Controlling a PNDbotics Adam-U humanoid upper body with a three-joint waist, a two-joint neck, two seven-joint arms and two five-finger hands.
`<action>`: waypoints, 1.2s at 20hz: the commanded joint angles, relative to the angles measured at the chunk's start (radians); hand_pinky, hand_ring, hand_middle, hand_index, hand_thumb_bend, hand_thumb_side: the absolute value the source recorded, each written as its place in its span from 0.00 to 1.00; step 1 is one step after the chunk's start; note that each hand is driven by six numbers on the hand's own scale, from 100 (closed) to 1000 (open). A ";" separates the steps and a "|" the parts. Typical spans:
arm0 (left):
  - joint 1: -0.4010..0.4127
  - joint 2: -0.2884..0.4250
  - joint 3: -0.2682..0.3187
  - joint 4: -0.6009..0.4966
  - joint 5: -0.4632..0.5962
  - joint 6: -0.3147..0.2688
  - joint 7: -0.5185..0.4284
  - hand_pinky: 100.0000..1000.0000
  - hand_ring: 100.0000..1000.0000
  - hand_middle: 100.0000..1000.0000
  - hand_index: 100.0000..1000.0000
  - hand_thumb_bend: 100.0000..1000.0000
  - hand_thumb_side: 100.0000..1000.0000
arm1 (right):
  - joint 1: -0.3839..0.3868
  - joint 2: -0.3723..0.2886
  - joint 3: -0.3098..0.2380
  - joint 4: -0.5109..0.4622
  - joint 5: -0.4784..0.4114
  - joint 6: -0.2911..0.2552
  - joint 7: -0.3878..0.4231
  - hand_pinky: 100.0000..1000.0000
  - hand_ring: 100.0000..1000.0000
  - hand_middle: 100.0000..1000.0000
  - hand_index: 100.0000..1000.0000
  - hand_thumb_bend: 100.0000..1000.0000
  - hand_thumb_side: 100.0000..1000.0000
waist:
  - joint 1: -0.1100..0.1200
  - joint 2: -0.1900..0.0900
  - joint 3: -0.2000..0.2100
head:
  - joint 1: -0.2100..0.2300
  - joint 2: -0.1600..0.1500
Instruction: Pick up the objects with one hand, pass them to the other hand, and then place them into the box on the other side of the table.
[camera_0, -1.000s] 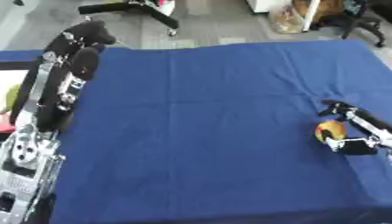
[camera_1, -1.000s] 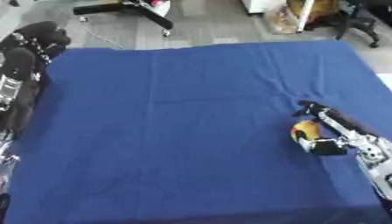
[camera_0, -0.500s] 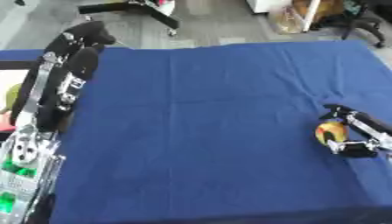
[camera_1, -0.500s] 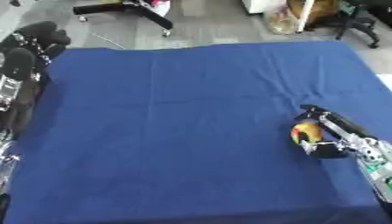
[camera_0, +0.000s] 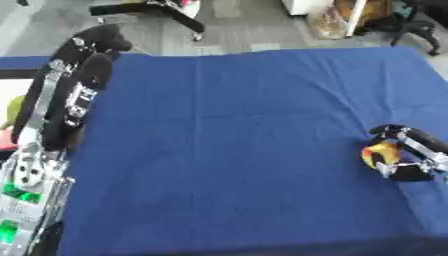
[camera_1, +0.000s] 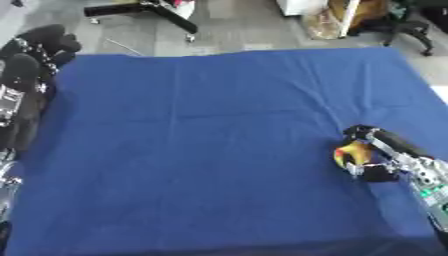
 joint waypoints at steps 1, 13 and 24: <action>-0.007 0.000 0.003 -0.021 -0.005 0.000 0.001 0.95 0.90 0.63 0.82 0.59 0.70 | 0.002 -0.027 -0.008 -0.006 0.022 0.003 0.009 0.55 0.83 0.80 0.49 0.00 0.00 | -0.002 -0.007 0.001 | 0.003 -0.003; -0.007 -0.002 0.004 -0.021 -0.007 -0.002 0.003 0.94 0.91 0.63 0.82 0.58 0.71 | 0.002 -0.027 -0.012 -0.017 0.039 0.023 -0.095 0.35 0.65 0.59 0.26 0.00 0.00 | -0.003 -0.008 0.002 | 0.001 -0.003; -0.007 -0.004 0.005 -0.021 -0.006 -0.002 0.006 0.93 0.91 0.63 0.82 0.58 0.71 | -0.004 -0.025 -0.010 -0.037 0.049 0.034 -0.208 0.20 0.48 0.45 0.10 0.00 0.00 | -0.004 -0.007 0.004 | -0.005 -0.003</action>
